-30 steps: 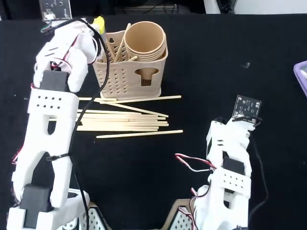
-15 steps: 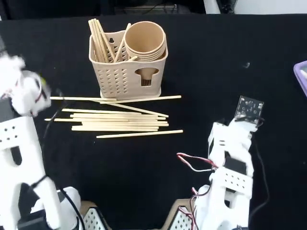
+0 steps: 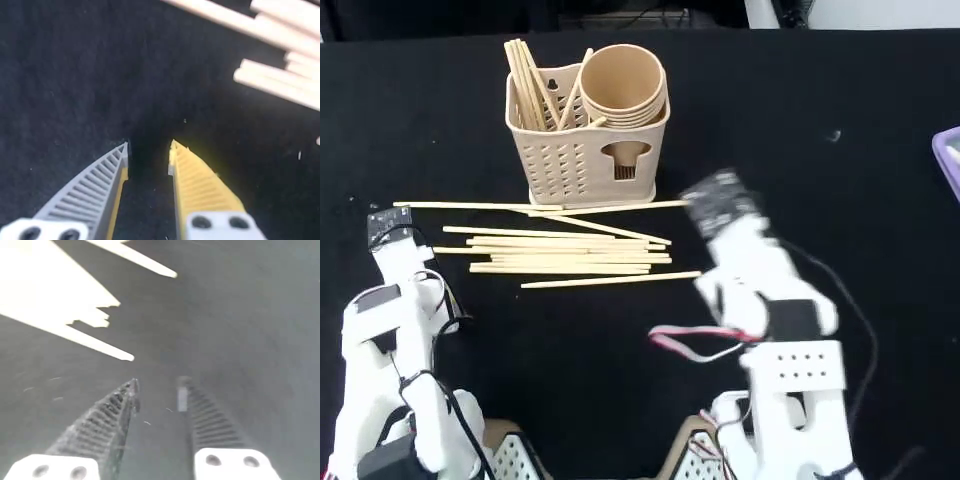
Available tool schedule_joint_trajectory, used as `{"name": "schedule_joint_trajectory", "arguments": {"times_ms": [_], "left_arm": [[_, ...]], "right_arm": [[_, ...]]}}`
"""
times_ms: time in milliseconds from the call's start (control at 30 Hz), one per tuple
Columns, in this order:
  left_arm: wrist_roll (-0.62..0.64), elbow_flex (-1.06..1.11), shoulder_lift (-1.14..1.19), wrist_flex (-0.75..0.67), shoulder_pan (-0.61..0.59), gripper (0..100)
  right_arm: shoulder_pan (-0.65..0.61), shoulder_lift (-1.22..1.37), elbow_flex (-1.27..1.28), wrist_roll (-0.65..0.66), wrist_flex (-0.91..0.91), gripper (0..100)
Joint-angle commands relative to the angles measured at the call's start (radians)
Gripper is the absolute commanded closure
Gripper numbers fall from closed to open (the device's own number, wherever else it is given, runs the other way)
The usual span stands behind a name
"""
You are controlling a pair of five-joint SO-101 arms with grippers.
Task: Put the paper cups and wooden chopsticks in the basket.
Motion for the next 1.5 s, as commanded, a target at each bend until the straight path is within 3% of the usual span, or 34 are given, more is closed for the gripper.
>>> {"name": "schedule_joint_trajectory", "arguments": {"times_ms": [0, 167, 500, 667, 967, 1033, 1167, 1467], "left_arm": [[-0.048, 0.004, 0.002, -0.026, -0.013, 86], [-0.269, 0.027, 0.006, -0.032, -0.005, 86], [-0.184, 0.090, -0.006, -0.101, -0.041, 86], [-0.181, 0.090, -0.006, -0.112, -0.087, 86], [-0.181, 0.091, -0.006, -0.112, -0.087, 86], [-0.181, 0.091, -0.006, -0.112, -0.087, 86], [-0.181, 0.091, -0.006, -0.114, -0.087, 86], [-0.181, 0.091, -0.006, -0.115, -0.087, 86]], "right_arm": [[-0.201, -0.022, -0.021, 0.018, 0.002, 80.0], [-0.396, 0.030, -0.002, 0.014, -0.075, 83.2], [-0.519, 0.437, -0.111, 0.080, -0.255, 83.5], [-0.525, 0.697, -0.214, 0.175, -0.299, 83.5], [-0.448, 1.024, -0.443, 0.212, -0.298, 83.6], [-0.442, 1.059, -0.455, 0.213, -0.296, 85.0], [-0.446, 1.081, -0.453, 0.212, -0.296, 99.3], [-0.443, 1.023, -0.450, 0.204, -0.212, 98.8]]}}
